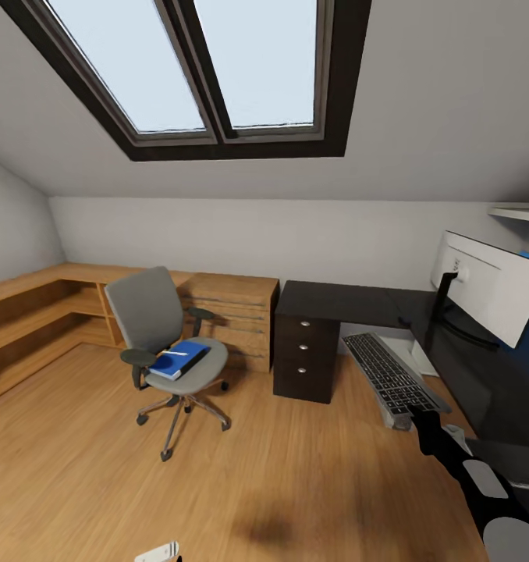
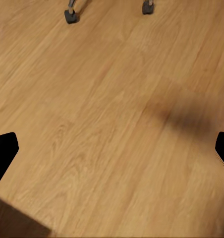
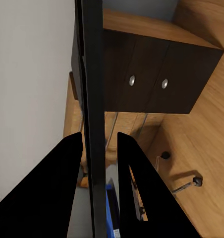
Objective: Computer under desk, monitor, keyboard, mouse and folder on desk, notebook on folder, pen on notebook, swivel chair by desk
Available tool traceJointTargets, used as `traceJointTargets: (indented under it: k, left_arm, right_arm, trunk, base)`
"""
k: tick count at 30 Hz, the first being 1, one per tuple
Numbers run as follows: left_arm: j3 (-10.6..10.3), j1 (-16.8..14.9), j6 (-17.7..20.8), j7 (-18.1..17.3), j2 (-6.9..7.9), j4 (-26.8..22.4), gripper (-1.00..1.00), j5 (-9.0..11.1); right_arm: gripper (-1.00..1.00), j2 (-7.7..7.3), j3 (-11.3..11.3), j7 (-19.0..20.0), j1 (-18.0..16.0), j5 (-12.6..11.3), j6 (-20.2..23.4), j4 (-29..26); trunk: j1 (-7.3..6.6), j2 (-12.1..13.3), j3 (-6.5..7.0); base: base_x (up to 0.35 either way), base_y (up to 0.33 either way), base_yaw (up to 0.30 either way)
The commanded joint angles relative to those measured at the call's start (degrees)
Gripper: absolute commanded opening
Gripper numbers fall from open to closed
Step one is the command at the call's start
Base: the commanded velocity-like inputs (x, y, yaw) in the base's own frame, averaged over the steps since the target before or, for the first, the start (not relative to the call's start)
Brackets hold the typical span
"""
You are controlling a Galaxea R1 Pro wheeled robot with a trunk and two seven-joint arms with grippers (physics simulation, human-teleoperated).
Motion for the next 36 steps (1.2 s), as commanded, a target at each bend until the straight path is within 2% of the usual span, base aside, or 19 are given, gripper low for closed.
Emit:
traceJointTargets:
  k: [1,23,36]
  left_arm:
    - [0.26,-0.04,-0.17,0.02,-0.03,0.03,1.00,0.01]
    - [0.26,-0.04,-0.18,0.02,-0.16,0.03,1.00,0.03]
    - [0.26,-0.04,-0.18,0.02,-0.12,0.03,1.00,0.06]
  right_arm:
    - [-1.00,0.01,-0.35,0.18,-0.07,-0.37,0.53,0.00]
    - [-1.00,-0.33,-0.35,0.17,-0.07,-0.23,0.52,0.08]
    - [-1.00,-0.37,-0.44,0.17,-0.07,-0.33,0.52,0.05]
  trunk:
    - [0.04,-0.04,-0.07]
    - [0.04,-0.04,-0.07]
    - [0.04,-0.04,-0.07]
  base:
    - [0.326,0.000,0.000]
    - [0.322,0.000,0.000]
    - [0.042,0.000,0.000]
